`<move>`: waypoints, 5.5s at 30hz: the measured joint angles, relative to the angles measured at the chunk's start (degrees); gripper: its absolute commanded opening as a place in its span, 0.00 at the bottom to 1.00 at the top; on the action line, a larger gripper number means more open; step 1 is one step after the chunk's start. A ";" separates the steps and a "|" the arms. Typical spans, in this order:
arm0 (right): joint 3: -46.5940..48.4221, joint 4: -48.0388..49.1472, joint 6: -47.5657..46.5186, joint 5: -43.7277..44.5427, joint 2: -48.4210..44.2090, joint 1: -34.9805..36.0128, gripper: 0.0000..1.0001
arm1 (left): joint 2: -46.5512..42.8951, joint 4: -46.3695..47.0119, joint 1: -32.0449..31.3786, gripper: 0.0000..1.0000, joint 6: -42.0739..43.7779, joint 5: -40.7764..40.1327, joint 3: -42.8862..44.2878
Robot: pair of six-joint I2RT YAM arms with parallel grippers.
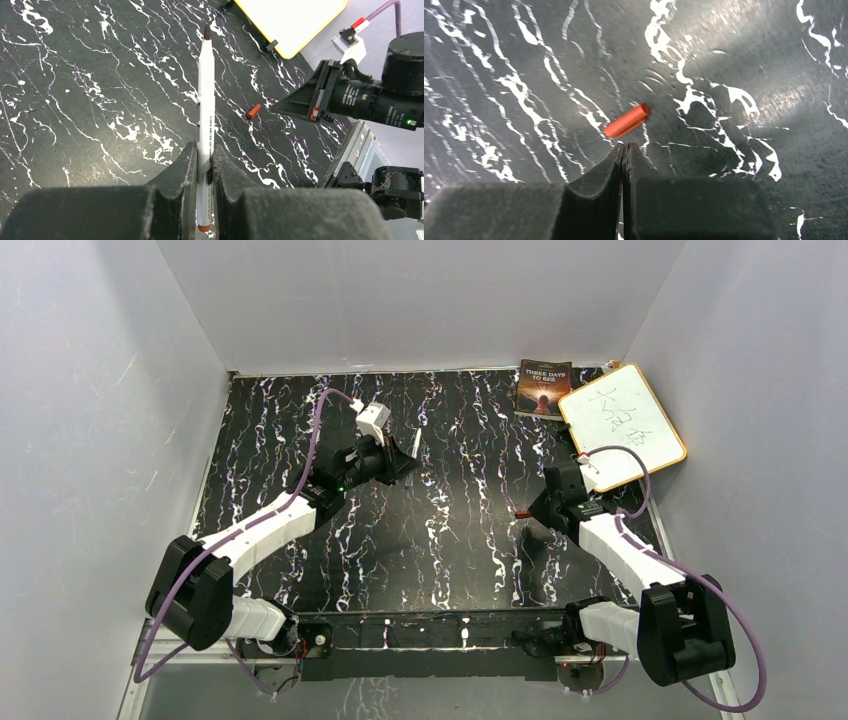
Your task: Insert the pens into the pen caps
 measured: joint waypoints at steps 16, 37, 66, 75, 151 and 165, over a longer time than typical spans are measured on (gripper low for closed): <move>-4.11 6.88 -0.35 -0.13 7.39 -0.07 0.00 | -0.22 -1.97 0.52 0.00 0.55 0.00 -0.15; 3.45 11.28 -5.95 3.91 15.82 -0.33 0.00 | -0.98 -2.58 0.72 0.00 0.94 -0.11 -1.22; 5.11 12.04 -10.80 -1.95 19.41 2.25 0.06 | -1.75 -2.62 1.01 0.00 0.96 -0.17 -2.08; 8.22 12.76 -15.58 -1.51 22.32 9.66 0.00 | -2.05 -2.82 1.11 0.00 1.11 -0.22 -2.10; 15.15 6.34 -16.24 11.23 28.37 17.68 0.00 | -3.41 -3.56 1.44 0.00 1.14 -0.52 -2.19; 14.38 3.04 3.93 14.08 19.50 17.77 0.52 | -3.67 -3.69 1.49 0.00 1.05 -0.55 -2.84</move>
